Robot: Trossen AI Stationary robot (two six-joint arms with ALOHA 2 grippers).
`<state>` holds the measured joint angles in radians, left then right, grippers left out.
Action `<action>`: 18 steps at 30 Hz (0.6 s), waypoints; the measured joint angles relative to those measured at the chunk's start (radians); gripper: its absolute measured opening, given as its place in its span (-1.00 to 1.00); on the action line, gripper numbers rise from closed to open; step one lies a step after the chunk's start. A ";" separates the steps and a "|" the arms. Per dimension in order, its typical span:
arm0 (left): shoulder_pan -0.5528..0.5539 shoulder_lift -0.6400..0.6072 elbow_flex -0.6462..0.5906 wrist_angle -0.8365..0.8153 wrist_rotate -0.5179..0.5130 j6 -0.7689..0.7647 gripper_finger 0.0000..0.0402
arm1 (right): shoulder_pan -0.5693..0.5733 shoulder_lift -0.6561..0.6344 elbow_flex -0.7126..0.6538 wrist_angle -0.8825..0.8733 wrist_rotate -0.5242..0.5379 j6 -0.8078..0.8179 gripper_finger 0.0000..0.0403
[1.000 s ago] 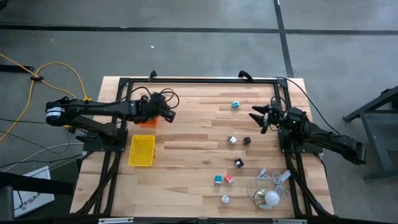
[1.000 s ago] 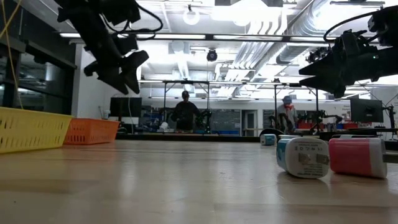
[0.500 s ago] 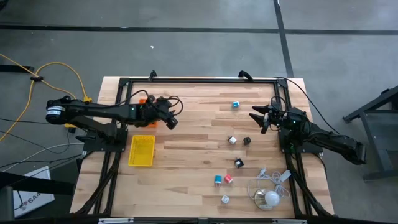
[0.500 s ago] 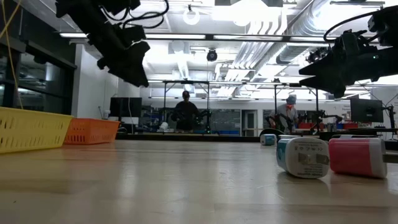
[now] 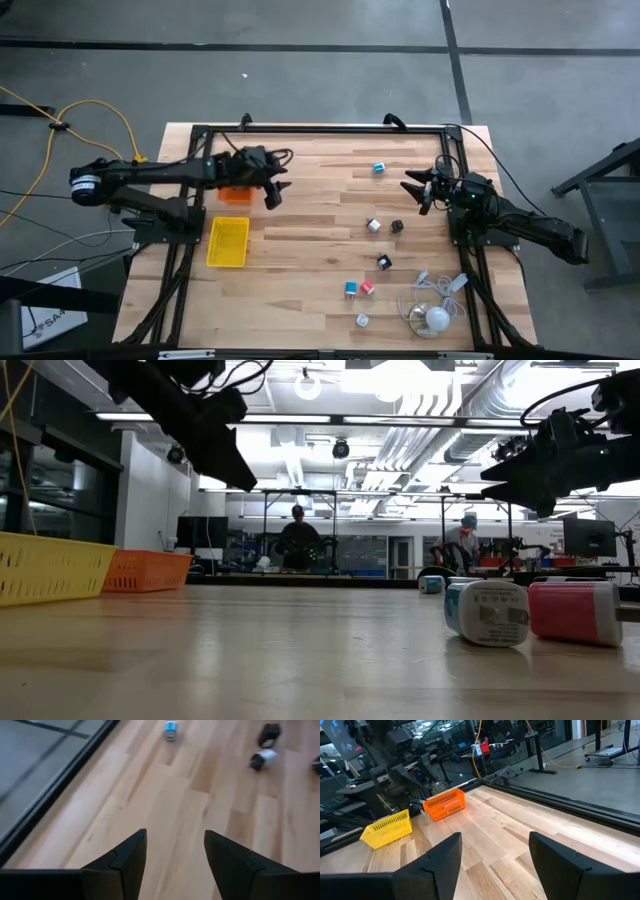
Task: Pick & Place Office items
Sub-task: Put the top black charger adapter into the yellow basket
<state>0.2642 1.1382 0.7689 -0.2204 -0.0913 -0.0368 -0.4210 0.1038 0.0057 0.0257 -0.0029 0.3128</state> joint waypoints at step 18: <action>0.104 -0.001 0.000 0.001 0.234 0.092 -0.05 | 0.000 0.000 0.000 0.000 0.000 0.000 0.09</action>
<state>0.3684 1.1370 0.7689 -0.2190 0.1429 0.0555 -0.4210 0.1036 0.0059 0.0257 -0.0025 0.3126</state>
